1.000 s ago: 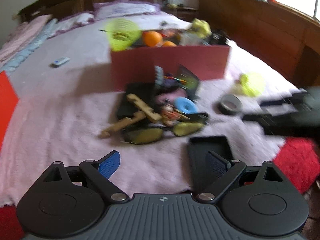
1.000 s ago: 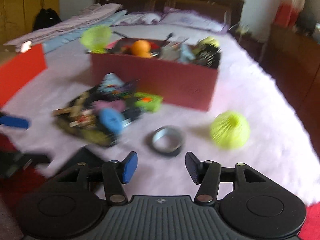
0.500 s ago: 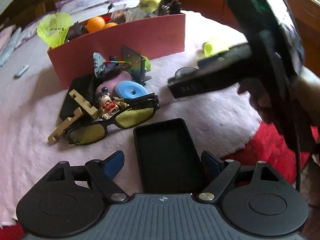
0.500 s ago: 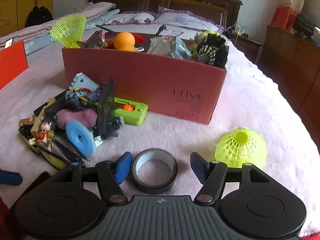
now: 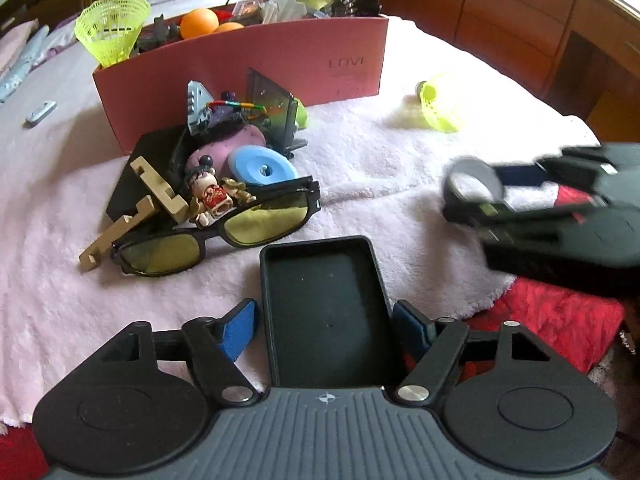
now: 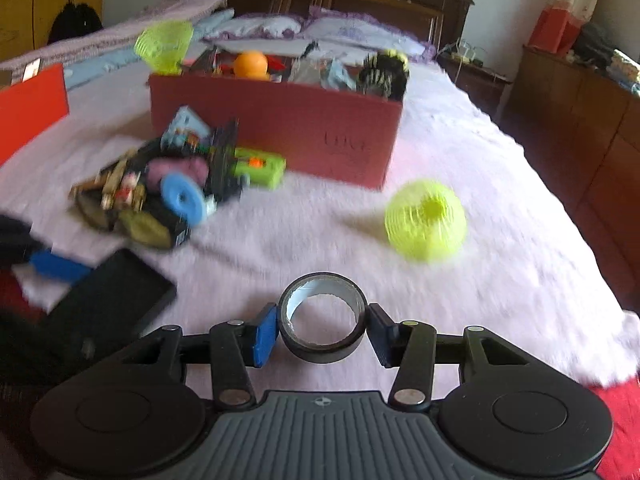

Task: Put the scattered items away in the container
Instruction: 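Grasp the black rectangular tray with the left tool while the right moves to the tape roll, then close the right tool on the black tape roll while the left holds the tray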

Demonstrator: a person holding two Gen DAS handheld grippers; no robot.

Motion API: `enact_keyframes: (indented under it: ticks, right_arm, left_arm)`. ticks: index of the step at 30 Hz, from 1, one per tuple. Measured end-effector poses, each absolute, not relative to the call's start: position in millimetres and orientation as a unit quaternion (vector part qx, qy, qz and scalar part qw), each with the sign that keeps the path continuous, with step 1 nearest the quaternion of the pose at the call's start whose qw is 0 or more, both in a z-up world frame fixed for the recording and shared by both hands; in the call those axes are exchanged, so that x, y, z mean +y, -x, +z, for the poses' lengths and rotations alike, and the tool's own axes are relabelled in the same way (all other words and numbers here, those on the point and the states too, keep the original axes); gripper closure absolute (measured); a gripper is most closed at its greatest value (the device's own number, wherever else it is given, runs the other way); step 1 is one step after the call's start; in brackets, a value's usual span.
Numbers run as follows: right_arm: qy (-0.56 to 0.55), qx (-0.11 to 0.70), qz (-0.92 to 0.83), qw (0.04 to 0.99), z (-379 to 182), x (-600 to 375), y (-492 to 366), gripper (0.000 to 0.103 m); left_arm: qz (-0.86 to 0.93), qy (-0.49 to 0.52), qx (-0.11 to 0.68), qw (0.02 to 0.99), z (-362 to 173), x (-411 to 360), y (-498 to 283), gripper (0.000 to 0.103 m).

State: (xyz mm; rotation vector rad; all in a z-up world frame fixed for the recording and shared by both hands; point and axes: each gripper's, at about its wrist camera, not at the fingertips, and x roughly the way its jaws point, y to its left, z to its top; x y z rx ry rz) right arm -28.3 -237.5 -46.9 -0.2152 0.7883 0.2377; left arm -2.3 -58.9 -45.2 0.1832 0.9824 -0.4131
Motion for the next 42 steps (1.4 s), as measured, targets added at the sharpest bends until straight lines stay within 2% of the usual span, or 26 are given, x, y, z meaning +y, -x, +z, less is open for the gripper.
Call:
enact_keyframes:
  ticks: [10,12,18,42]
  right_arm:
    - [0.102,0.389,0.102,0.91,-56,-238,42,0.042]
    - [0.096,0.391,0.103,0.91,-57,-239,39,0.043]
    - [0.096,0.39,0.107,0.91,-58,-238,39,0.052]
    - [0.084,0.362,0.134,0.918,-8,-222,33,0.053]
  left_arm:
    - [-0.196,-0.106,0.459,0.86,-49,-64,4,0.028]
    - [-0.2,-0.106,0.455,0.861,-48,-64,4,0.035]
    - [-0.202,-0.109,0.445,0.865,-41,-62,8,0.035]
    - [-0.18,-0.091,0.377,0.904,13,-41,10,0.035]
